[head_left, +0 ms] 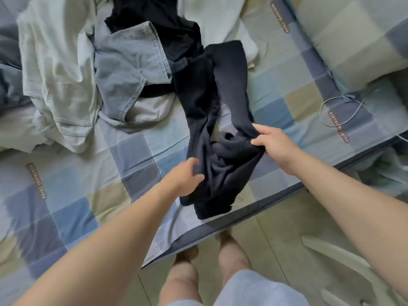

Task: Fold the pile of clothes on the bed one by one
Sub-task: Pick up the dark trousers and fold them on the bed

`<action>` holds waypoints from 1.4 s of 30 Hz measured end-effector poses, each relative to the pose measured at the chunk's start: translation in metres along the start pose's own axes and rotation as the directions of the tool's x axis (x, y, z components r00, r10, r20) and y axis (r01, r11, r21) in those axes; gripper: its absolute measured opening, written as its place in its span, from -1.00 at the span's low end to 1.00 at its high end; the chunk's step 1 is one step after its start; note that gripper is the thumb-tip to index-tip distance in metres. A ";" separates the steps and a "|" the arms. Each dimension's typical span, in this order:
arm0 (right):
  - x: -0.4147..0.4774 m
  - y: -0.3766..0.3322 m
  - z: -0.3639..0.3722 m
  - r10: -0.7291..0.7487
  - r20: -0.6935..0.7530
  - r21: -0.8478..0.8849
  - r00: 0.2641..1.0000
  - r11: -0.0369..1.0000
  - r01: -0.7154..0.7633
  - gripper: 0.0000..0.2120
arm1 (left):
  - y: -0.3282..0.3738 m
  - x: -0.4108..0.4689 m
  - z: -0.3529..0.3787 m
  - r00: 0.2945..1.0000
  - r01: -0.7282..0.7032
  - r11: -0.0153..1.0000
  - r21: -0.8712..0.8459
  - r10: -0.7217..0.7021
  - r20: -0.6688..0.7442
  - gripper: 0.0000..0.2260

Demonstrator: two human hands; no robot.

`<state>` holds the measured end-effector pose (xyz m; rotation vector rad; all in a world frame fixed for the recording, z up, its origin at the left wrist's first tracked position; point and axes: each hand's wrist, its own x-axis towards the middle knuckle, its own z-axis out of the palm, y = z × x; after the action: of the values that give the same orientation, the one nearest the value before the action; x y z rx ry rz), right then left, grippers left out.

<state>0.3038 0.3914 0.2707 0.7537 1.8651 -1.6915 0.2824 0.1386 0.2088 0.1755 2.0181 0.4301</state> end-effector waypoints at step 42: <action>-0.287 -0.165 0.320 -0.440 0.371 -0.032 0.818 0.874 0.484 -0.71 | -0.084 -0.431 -0.176 0.769 -0.625 0.038 -0.779 -0.140 -0.624 -0.86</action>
<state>0.3958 0.0428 0.5574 -0.0831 1.9629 -1.8173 0.3342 -0.1096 0.6077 -0.5583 1.6643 2.3262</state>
